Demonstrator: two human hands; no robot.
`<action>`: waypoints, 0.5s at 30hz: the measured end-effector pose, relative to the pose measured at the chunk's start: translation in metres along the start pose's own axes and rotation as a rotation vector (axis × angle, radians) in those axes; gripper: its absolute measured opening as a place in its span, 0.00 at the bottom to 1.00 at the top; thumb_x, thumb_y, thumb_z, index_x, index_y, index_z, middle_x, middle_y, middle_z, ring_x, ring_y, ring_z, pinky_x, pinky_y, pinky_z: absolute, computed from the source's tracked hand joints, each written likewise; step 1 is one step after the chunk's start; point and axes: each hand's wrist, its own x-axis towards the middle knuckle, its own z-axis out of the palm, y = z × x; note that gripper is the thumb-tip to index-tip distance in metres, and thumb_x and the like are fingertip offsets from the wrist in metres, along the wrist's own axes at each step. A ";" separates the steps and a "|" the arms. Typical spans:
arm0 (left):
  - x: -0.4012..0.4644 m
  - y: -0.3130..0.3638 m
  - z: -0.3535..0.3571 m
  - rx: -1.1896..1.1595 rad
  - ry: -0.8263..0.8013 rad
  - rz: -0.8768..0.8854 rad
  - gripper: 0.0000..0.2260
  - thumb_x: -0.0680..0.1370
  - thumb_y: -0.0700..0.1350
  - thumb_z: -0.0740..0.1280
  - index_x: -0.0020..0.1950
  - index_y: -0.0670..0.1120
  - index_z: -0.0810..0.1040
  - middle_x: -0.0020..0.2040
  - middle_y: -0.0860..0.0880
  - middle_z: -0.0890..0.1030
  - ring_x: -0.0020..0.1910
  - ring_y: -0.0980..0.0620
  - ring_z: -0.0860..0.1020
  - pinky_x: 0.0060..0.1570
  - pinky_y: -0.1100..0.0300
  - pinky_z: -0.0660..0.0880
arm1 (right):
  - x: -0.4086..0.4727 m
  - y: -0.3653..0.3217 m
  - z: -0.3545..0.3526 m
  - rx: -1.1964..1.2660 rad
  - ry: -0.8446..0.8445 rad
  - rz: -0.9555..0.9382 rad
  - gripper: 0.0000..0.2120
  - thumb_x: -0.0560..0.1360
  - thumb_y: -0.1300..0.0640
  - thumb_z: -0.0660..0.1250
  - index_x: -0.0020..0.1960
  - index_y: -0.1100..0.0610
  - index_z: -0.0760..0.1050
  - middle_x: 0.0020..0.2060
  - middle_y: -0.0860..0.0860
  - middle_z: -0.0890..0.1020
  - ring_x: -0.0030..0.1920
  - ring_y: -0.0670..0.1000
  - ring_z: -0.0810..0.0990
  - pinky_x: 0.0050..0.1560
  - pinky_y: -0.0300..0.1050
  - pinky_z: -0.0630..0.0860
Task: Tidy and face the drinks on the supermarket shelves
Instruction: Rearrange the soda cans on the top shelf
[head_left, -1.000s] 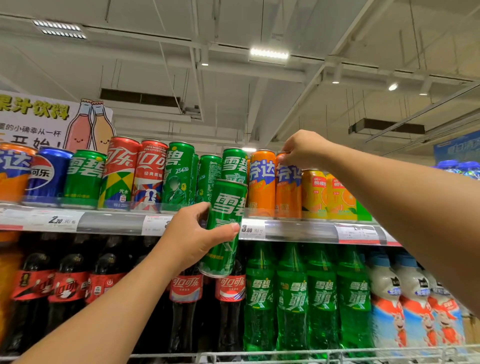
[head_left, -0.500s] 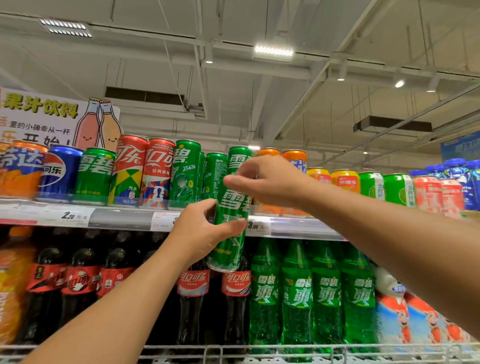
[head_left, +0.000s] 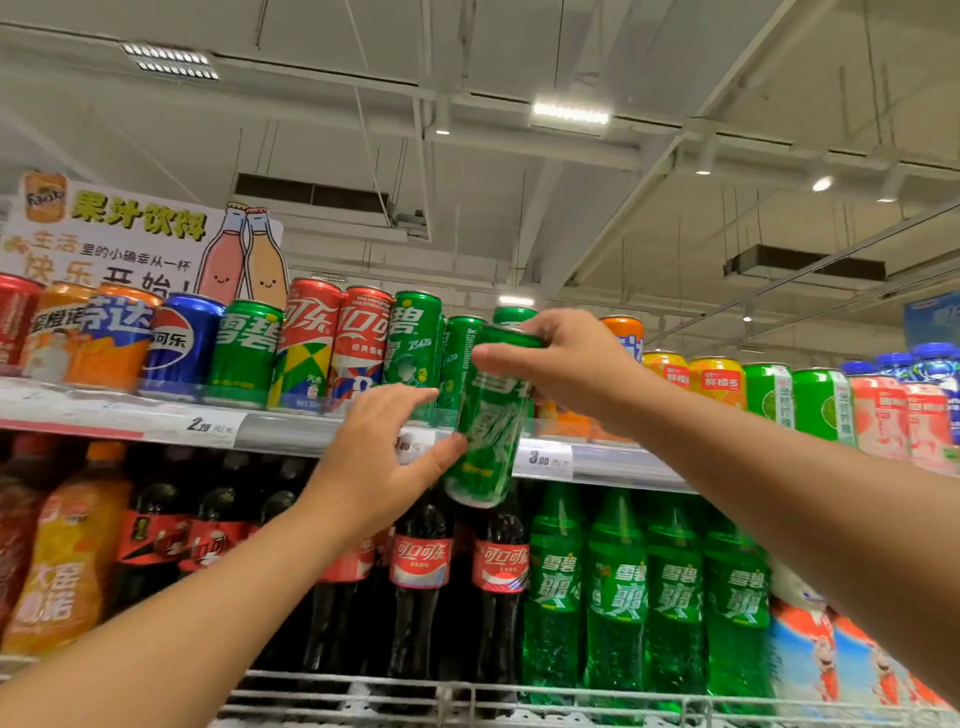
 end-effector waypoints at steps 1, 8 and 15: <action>-0.005 -0.009 -0.010 0.154 0.048 0.076 0.26 0.75 0.61 0.65 0.67 0.47 0.75 0.64 0.51 0.74 0.66 0.52 0.68 0.65 0.58 0.63 | 0.005 -0.006 -0.003 -0.002 0.035 -0.016 0.24 0.65 0.36 0.74 0.40 0.59 0.82 0.29 0.54 0.82 0.26 0.46 0.75 0.27 0.43 0.70; -0.018 -0.048 -0.045 0.751 -0.036 -0.042 0.28 0.77 0.57 0.65 0.74 0.46 0.69 0.73 0.41 0.66 0.72 0.41 0.63 0.67 0.46 0.66 | 0.047 -0.039 -0.015 -0.101 0.249 -0.046 0.25 0.64 0.35 0.75 0.37 0.59 0.81 0.18 0.44 0.74 0.19 0.41 0.70 0.25 0.39 0.68; -0.017 -0.065 -0.035 0.744 0.015 -0.192 0.27 0.79 0.61 0.59 0.75 0.50 0.65 0.65 0.47 0.69 0.63 0.45 0.68 0.58 0.54 0.70 | 0.080 -0.034 0.001 -0.253 0.297 -0.001 0.27 0.66 0.35 0.73 0.45 0.60 0.80 0.33 0.53 0.82 0.30 0.51 0.80 0.31 0.49 0.81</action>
